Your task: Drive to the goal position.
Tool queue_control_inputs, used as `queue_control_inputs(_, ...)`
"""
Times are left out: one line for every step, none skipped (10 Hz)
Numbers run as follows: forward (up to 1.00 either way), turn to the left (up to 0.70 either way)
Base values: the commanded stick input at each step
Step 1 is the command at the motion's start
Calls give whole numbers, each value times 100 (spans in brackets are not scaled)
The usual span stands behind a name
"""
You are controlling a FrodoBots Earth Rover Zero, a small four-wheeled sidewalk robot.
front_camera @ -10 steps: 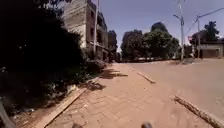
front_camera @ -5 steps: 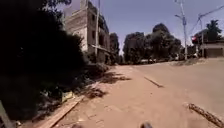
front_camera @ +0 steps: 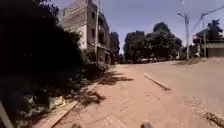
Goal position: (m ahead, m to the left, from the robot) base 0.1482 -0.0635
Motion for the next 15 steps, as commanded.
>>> queue_control_inputs(70,0)
queue_control_inputs(70,0)
queue_control_inputs(70,0)
queue_control_inputs(70,0)
queue_control_inputs(70,0)
queue_control_inputs(70,0)
queue_control_inputs(70,0)
queue_control_inputs(70,0)
queue_control_inputs(70,0)
queue_control_inputs(70,0)
queue_control_inputs(70,0)
queue_control_inputs(70,0)
queue_control_inputs(70,0)
queue_control_inputs(70,0)
queue_control_inputs(70,0)
